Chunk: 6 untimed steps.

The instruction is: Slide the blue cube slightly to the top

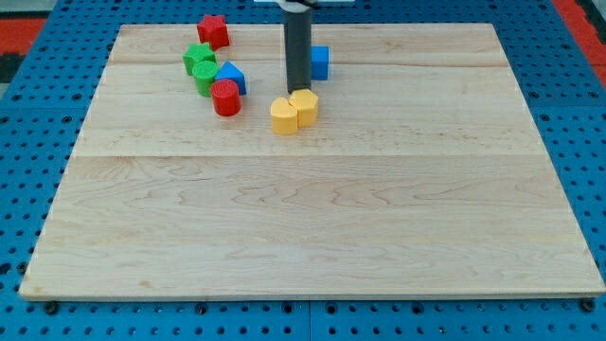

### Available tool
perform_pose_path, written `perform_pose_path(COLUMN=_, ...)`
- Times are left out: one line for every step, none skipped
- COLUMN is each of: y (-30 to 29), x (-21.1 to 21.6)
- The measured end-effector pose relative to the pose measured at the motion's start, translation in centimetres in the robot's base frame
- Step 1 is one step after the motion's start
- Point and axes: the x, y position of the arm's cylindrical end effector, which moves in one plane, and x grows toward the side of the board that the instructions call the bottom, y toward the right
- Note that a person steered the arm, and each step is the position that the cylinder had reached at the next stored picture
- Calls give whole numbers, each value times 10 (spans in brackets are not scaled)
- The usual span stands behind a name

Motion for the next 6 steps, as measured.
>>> perform_pose_path(y=0, x=10)
perform_pose_path(y=4, x=-18)
perform_pose_path(y=52, x=-6)
perform_pose_path(y=68, x=-34)
perform_pose_path(y=39, x=-59)
perform_pose_path(y=9, x=-25)
